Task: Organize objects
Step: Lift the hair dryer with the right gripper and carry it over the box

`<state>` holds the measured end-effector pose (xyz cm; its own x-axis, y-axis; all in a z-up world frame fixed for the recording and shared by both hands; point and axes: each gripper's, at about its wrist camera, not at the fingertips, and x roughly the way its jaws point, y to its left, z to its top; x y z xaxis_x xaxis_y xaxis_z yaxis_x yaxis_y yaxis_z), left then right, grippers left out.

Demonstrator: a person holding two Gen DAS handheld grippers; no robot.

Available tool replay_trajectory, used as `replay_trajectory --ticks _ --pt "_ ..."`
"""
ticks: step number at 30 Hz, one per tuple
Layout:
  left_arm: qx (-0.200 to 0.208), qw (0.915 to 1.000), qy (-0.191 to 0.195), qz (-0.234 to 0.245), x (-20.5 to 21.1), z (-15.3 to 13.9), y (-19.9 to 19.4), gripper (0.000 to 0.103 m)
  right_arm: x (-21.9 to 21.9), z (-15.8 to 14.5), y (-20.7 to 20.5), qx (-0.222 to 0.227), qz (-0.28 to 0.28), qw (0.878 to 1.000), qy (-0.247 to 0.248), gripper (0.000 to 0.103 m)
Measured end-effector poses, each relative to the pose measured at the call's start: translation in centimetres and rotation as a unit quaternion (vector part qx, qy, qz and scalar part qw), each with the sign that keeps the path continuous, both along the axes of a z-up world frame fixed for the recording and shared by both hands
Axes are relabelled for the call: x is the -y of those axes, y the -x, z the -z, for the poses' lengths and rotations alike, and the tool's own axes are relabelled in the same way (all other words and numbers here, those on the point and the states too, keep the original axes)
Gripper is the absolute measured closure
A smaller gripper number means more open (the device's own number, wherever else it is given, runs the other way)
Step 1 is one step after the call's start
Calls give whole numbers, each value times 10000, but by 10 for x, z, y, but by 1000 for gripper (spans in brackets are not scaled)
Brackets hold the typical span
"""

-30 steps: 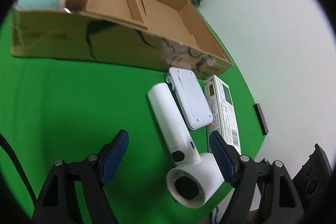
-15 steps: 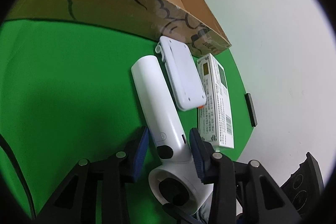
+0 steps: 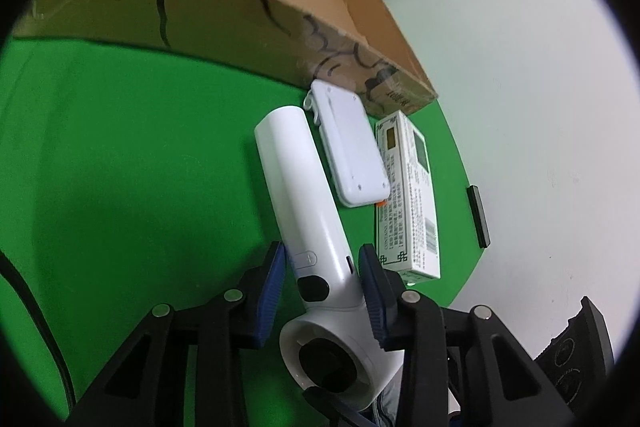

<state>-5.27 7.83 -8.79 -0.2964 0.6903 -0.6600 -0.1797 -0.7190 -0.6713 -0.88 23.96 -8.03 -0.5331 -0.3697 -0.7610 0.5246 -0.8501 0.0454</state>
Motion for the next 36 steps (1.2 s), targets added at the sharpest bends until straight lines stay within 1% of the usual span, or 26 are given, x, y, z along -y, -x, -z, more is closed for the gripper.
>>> replay_trajectory --ticks 4,7,10,12,13,18,19,21,22,29,36 --pt "-402 9991 95 -10 2 -26 -3 68 7 -19 -1 -367 36 9993 17 47" --pt "-668 9976 168 17 3 -46 -2 68 10 -32 1 -536 96 9985 89 47" --pt "-881 9959 226 17 5 -67 13 68 11 -47 7 -679 170 9974 144 47" --pt "-1107 9934 296 62 0 -84 15 69 12 -59 12 -844 219 9960 175 47" --pt "-1188 9923 329 79 -6 -88 17 69 13 -64 14 -909 245 9954 181 47" --pt "-1510 9876 403 174 -6 -123 29 69 15 -92 28 -1212 334 9918 240 47" --pt "-1562 9867 417 186 -18 -124 35 69 16 -97 31 -1252 352 9912 251 47" --pt "-1675 9846 455 214 -23 -133 47 69 17 -108 39 -1340 384 9899 260 47" --pt "-1706 9839 478 226 -26 -140 60 69 18 -113 44 -1372 397 9894 271 47" --pt "-1908 9798 545 266 -28 -173 84 69 27 -149 75 -1579 432 9863 205 47" --pt "-1872 9804 583 165 -24 -187 120 69 41 -173 116 -1450 361 9885 208 47"
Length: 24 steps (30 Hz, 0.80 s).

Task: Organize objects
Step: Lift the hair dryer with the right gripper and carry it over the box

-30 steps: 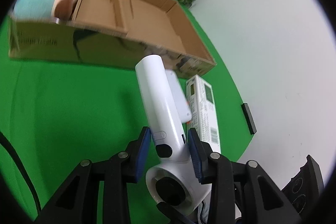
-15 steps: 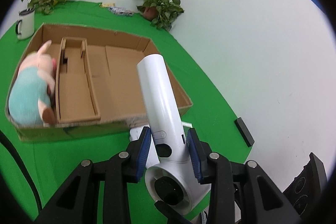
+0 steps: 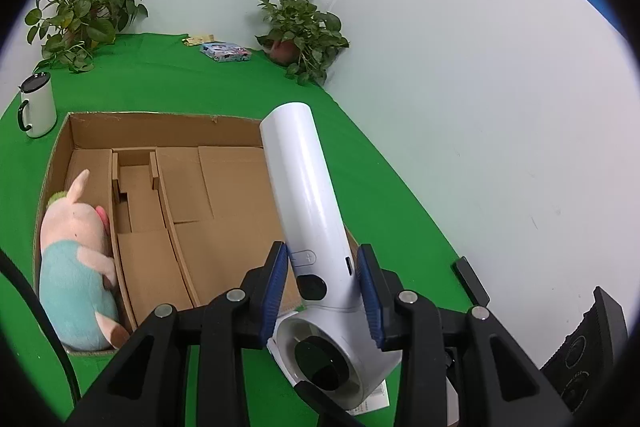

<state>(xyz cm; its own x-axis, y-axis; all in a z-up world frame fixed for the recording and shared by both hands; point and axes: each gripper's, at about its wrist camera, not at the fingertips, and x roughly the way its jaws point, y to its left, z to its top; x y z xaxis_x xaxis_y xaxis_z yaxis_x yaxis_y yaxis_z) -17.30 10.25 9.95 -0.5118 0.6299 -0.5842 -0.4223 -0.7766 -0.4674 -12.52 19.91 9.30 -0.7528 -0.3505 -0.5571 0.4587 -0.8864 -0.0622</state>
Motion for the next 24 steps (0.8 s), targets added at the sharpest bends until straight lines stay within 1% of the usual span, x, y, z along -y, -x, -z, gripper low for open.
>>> replay_trajectory --ticks 8,17,21,24 --pt "208 9995 -77 -202 11 -5 38 69 23 -13 44 190 -134 9997 -114 47" --pt "426 9987 21 -279 10 2 72 69 38 -17 86 465 -213 9986 -160 47" --pt "548 9975 238 -383 4 11 84 69 32 -10 113 751 -363 9964 -128 47" --pt "783 9952 368 -463 1 25 93 69 32 0 126 1021 -522 9934 -96 47"
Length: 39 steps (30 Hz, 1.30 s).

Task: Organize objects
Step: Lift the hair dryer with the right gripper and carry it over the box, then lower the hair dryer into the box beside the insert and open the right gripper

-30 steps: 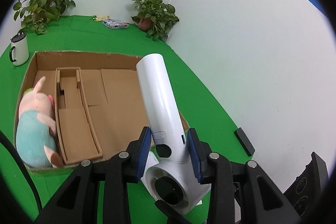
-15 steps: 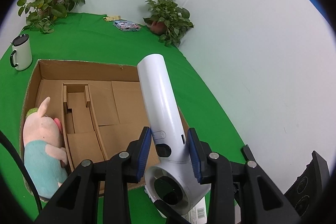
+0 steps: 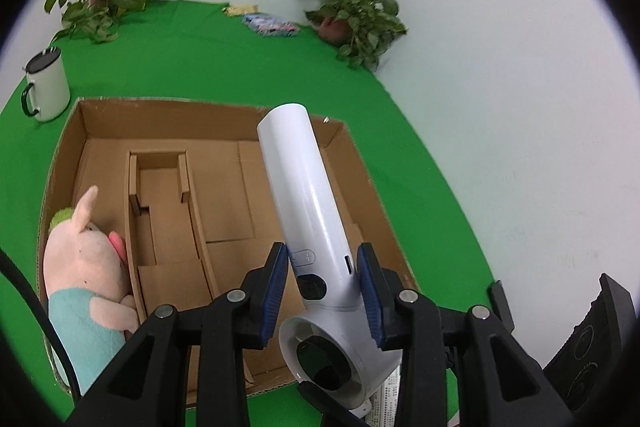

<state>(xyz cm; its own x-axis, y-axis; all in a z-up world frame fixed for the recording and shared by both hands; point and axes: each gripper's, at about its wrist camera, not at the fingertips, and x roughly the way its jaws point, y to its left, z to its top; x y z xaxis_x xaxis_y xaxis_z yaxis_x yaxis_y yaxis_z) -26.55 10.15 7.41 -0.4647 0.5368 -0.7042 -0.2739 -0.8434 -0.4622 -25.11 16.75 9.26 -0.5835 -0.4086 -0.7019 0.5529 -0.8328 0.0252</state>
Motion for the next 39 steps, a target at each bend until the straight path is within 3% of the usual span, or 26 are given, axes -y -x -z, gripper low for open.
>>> replay_trajectory --ticks 9,12,22,27,31,39 --pt "707 9967 387 -15 -17 61 22 69 -8 59 32 939 -58 9955 149 47" --pt "884 9950 473 20 -22 76 29 69 -14 78 23 1172 -51 9930 141 47" --pt "1530 9860 660 45 -28 124 42 68 -18 118 43 1874 -76 9822 77 47" --pt "1568 9849 725 63 -27 123 43 69 -23 129 40 2253 -98 9739 254 46" --pt "1527 9858 676 174 -27 115 40 68 -23 125 37 2264 -227 9732 321 42" --pt "553 9958 728 59 3 60 5 68 -50 107 47 2400 -360 9664 843 40"
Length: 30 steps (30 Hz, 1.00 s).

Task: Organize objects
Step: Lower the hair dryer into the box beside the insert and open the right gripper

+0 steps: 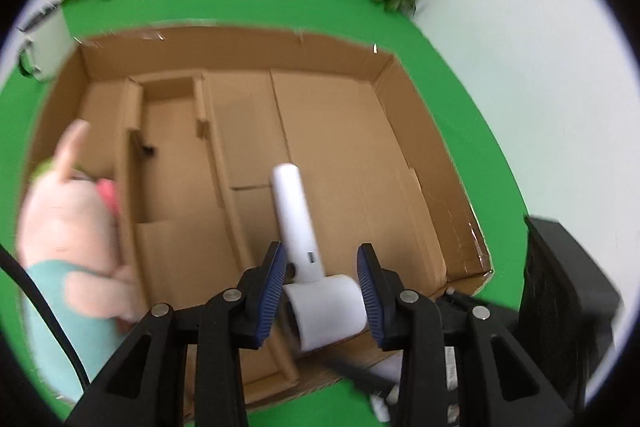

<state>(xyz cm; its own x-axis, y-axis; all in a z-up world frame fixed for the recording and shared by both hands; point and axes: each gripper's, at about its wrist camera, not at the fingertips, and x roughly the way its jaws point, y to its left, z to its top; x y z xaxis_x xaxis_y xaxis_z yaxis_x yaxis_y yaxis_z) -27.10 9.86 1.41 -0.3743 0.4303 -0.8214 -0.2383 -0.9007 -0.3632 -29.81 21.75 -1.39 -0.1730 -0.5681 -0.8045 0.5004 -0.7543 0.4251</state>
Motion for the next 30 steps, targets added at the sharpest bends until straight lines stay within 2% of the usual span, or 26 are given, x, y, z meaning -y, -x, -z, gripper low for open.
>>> replay_trajectory --ticks 2,3,4,6,9,12,17,21,25,30 --pt "-206 9995 222 -87 11 -3 -10 68 -7 3 6 176 75 9998 -10 51" --pt "-235 9992 319 -114 16 0 -16 68 -12 9 17 273 59 9996 17 61" --pt "-207 9991 364 -111 19 5 -18 68 -8 11 2 344 10 9994 27 65" --pt "-49 9989 464 -79 26 21 -23 68 -7 17 -2 333 -120 9994 -12 65" --pt "231 9978 618 -83 32 42 -29 69 -6 31 16 366 -297 9989 -41 68" --pt "115 9978 660 -10 37 43 -38 69 -3 36 0 238 -497 9983 -198 67" --pt "133 9967 794 68 39 43 -42 69 14 40 2 131 -750 9964 -366 67" --pt "110 9960 879 98 42 44 -45 70 15 36 15 193 -676 9975 -95 66" --pt "26 9951 974 185 40 44 -49 70 2 20 34 214 -358 9991 117 57" --pt "-53 9944 1025 243 43 43 -59 70 32 43 60 699 -90 9975 58 59"
